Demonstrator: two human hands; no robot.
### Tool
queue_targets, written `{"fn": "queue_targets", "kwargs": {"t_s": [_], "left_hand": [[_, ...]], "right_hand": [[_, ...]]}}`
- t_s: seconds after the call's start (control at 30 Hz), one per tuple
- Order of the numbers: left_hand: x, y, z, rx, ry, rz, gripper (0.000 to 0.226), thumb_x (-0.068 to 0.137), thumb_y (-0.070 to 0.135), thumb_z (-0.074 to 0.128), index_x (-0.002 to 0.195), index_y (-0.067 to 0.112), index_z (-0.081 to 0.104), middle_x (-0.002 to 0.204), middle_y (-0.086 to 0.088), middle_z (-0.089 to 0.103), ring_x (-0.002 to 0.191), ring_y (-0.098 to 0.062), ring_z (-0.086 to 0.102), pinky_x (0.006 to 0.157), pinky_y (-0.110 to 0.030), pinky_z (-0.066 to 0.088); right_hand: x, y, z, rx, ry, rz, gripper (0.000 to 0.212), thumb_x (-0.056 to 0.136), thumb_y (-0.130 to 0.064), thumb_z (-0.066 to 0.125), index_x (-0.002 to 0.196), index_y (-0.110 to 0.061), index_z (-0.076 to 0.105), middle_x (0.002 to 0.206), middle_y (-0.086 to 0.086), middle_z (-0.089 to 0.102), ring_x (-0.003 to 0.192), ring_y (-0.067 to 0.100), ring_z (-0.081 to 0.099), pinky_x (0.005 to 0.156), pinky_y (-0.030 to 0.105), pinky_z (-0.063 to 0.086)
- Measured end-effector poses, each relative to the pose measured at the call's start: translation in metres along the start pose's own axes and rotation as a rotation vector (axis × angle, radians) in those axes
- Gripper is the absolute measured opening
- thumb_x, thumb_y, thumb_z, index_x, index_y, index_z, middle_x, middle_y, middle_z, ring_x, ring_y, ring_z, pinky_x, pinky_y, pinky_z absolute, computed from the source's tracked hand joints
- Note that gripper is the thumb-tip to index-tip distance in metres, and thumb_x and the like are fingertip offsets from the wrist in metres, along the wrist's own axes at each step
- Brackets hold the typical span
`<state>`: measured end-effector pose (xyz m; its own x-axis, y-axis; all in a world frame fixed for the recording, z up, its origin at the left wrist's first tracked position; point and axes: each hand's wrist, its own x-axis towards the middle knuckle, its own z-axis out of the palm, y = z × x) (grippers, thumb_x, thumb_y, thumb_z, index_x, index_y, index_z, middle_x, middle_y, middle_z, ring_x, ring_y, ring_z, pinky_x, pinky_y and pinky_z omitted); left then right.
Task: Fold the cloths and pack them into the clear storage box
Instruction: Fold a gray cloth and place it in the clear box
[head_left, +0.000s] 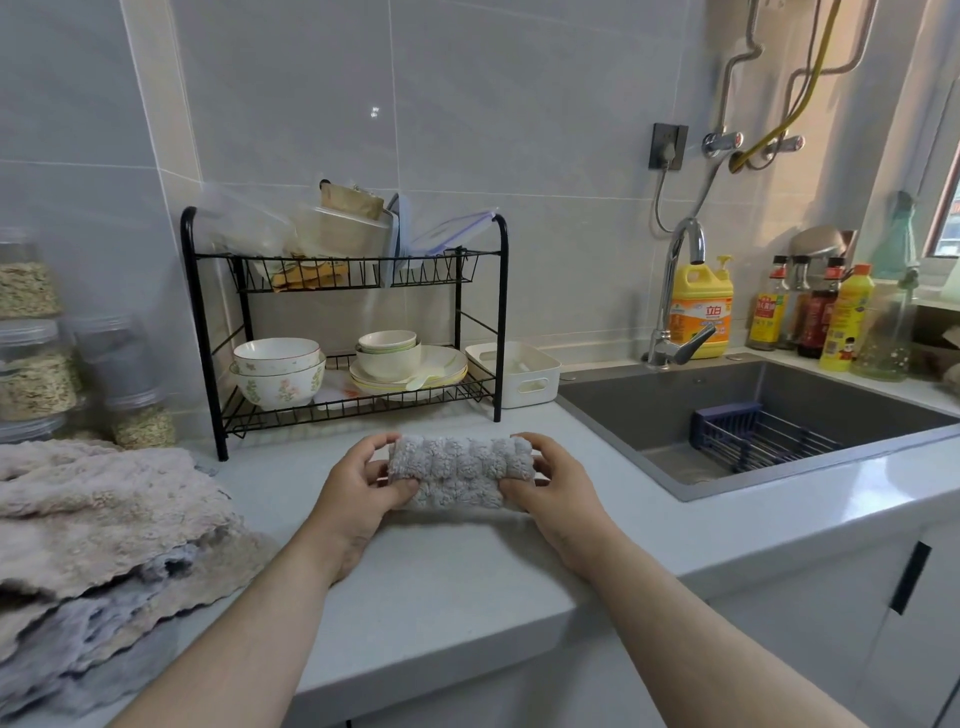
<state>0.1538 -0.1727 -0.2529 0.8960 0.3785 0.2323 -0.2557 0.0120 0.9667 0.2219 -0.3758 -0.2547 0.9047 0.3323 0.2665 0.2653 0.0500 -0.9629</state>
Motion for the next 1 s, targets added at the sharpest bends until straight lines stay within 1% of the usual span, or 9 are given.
{"fn": "queue_targets", "kwargs": {"t_s": [0.07, 0.13, 0.2, 0.3, 0.4, 0.57, 0.73, 0.9, 1.0], "left_hand": [[0.001, -0.001, 0.0, -0.004, -0.006, 0.012, 0.054, 0.079, -0.019, 0.061, 0.112, 0.024, 0.06, 0.088, -0.012, 0.071, 0.079, -0.02, 0.067, 0.07, -0.03, 0.058], [0.0, -0.001, 0.0, 0.011, -0.004, 0.028, 0.052, 0.082, -0.017, 0.061, 0.114, 0.024, 0.061, 0.089, -0.012, 0.068, 0.08, -0.017, 0.065, 0.077, -0.034, 0.057], [-0.002, 0.0, 0.002, 0.033, 0.011, 0.047, 0.05, 0.083, -0.016, 0.06, 0.116, 0.021, 0.061, 0.089, -0.008, 0.066, 0.08, -0.011, 0.064, 0.077, -0.028, 0.056], [-0.005, 0.001, 0.003, 0.04, 0.053, 0.068, 0.046, 0.083, -0.016, 0.06, 0.111, 0.021, 0.063, 0.092, -0.004, 0.067, 0.081, -0.011, 0.064, 0.07, -0.018, 0.055], [-0.007, -0.002, -0.001, 0.039, 0.095, 0.082, 0.047, 0.081, -0.017, 0.062, 0.109, 0.02, 0.064, 0.098, -0.004, 0.067, 0.084, -0.007, 0.066, 0.072, -0.02, 0.056], [0.001, 0.006, 0.006, 0.059, 0.118, 0.042, 0.052, 0.078, -0.021, 0.062, 0.109, 0.021, 0.063, 0.088, 0.006, 0.071, 0.083, -0.005, 0.064, 0.072, -0.017, 0.054], [0.042, 0.07, 0.036, -0.031, 0.068, -0.014, 0.053, 0.077, -0.017, 0.062, 0.113, 0.022, 0.059, 0.096, 0.004, 0.074, 0.088, -0.01, 0.068, 0.072, -0.023, 0.057], [0.081, 0.173, 0.074, -0.104, 0.007, -0.021, 0.044, 0.08, -0.012, 0.062, 0.114, 0.016, 0.06, 0.101, -0.002, 0.072, 0.092, -0.014, 0.067, 0.07, -0.025, 0.057], [0.099, 0.231, 0.108, -0.094, -0.073, 0.015, 0.043, 0.08, -0.011, 0.064, 0.115, 0.013, 0.06, 0.103, -0.002, 0.071, 0.093, -0.013, 0.066, 0.076, -0.025, 0.056]], "right_hand": [[-0.001, -0.001, 0.001, 0.023, 0.018, -0.003, 0.047, 0.083, 0.008, 0.065, 0.119, -0.022, 0.058, 0.108, 0.009, 0.063, 0.079, 0.014, 0.064, 0.064, 0.021, 0.054], [-0.003, -0.003, 0.002, 0.027, 0.03, -0.004, 0.049, 0.084, 0.006, 0.065, 0.124, -0.021, 0.056, 0.11, 0.011, 0.061, 0.076, 0.01, 0.063, 0.061, 0.018, 0.052], [-0.004, -0.003, 0.002, 0.025, 0.027, -0.003, 0.05, 0.085, 0.004, 0.066, 0.126, -0.023, 0.055, 0.114, 0.012, 0.06, 0.077, 0.01, 0.063, 0.061, 0.017, 0.052], [-0.004, 0.0, -0.001, 0.017, 0.013, -0.018, 0.049, 0.085, -0.002, 0.067, 0.121, -0.034, 0.057, 0.116, 0.006, 0.061, 0.081, 0.017, 0.066, 0.07, 0.028, 0.058], [-0.003, 0.006, -0.003, -0.002, 0.001, -0.056, 0.049, 0.085, -0.005, 0.068, 0.115, -0.042, 0.058, 0.112, 0.0, 0.064, 0.086, 0.022, 0.069, 0.078, 0.036, 0.059], [0.005, -0.006, -0.005, 0.027, -0.006, -0.006, 0.054, 0.083, 0.002, 0.065, 0.108, -0.045, 0.06, 0.107, -0.003, 0.066, 0.084, 0.02, 0.069, 0.077, 0.033, 0.058], [0.04, -0.07, -0.031, 0.096, 0.042, 0.09, 0.049, 0.083, 0.007, 0.064, 0.113, -0.032, 0.064, 0.108, -0.001, 0.068, 0.087, 0.02, 0.07, 0.076, 0.031, 0.059], [0.074, -0.178, -0.063, 0.089, 0.094, 0.094, 0.047, 0.078, -0.003, 0.067, 0.118, -0.028, 0.064, 0.111, 0.002, 0.069, 0.091, 0.018, 0.07, 0.079, 0.037, 0.058], [0.085, -0.246, -0.09, 0.052, 0.192, 0.067, 0.049, 0.081, 0.004, 0.066, 0.121, -0.024, 0.061, 0.111, 0.004, 0.068, 0.093, 0.016, 0.069, 0.078, 0.035, 0.059]]}}
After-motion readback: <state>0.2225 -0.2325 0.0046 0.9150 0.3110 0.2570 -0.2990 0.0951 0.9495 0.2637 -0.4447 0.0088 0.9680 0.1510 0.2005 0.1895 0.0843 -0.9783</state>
